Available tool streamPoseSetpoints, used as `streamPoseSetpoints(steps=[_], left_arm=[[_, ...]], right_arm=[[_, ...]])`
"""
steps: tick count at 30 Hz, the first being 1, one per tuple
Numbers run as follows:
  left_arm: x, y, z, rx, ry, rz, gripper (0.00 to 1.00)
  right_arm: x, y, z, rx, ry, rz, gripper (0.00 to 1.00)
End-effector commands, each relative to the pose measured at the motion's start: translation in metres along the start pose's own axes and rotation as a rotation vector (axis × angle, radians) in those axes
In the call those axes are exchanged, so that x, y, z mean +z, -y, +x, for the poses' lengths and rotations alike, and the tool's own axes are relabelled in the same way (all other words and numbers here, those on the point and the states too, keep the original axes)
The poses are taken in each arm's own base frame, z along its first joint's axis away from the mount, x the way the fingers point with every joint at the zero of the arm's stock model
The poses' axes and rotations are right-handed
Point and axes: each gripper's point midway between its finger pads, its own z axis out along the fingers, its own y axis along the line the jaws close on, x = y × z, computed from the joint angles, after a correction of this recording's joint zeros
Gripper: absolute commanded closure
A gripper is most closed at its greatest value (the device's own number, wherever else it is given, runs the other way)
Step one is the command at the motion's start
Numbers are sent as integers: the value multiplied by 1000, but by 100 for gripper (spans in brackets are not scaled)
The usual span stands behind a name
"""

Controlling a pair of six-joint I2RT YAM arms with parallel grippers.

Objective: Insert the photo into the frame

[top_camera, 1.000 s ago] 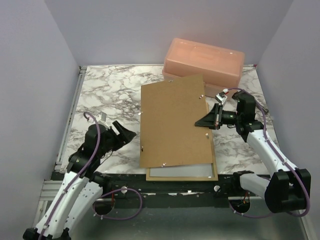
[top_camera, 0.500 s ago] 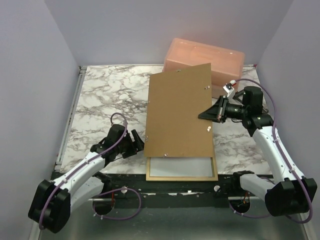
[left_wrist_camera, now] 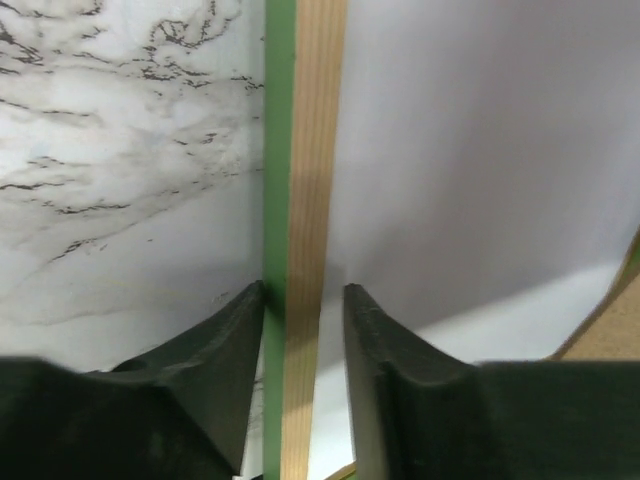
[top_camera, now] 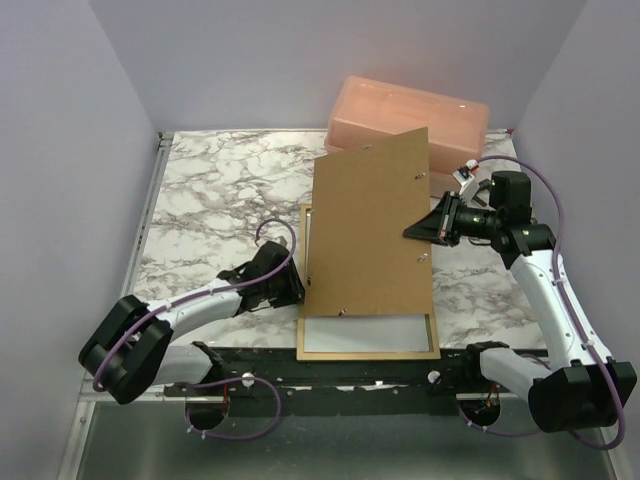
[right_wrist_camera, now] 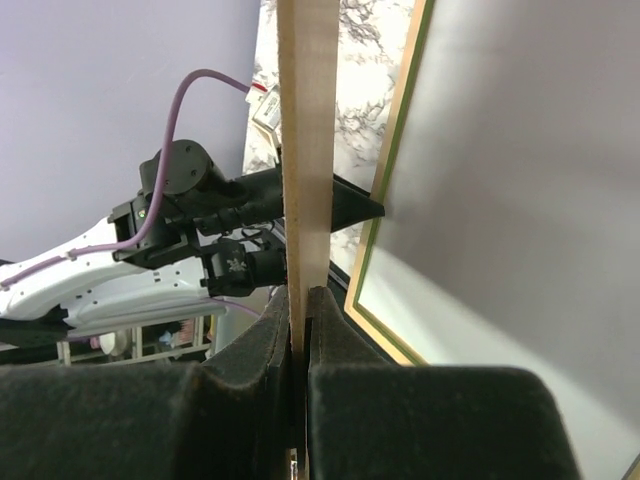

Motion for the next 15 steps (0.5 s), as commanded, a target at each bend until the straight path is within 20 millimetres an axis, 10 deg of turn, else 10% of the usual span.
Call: streamPoseSetpoints(steps=[1,15], left_arm=[[6,-22,5,0,-6,-152,68],[-30,-46,-8,6,90,-219,73]], right_arm=[[-7,-13,-2,-54,11,-20,100],[2,3,15,-28,-63,-52,100]])
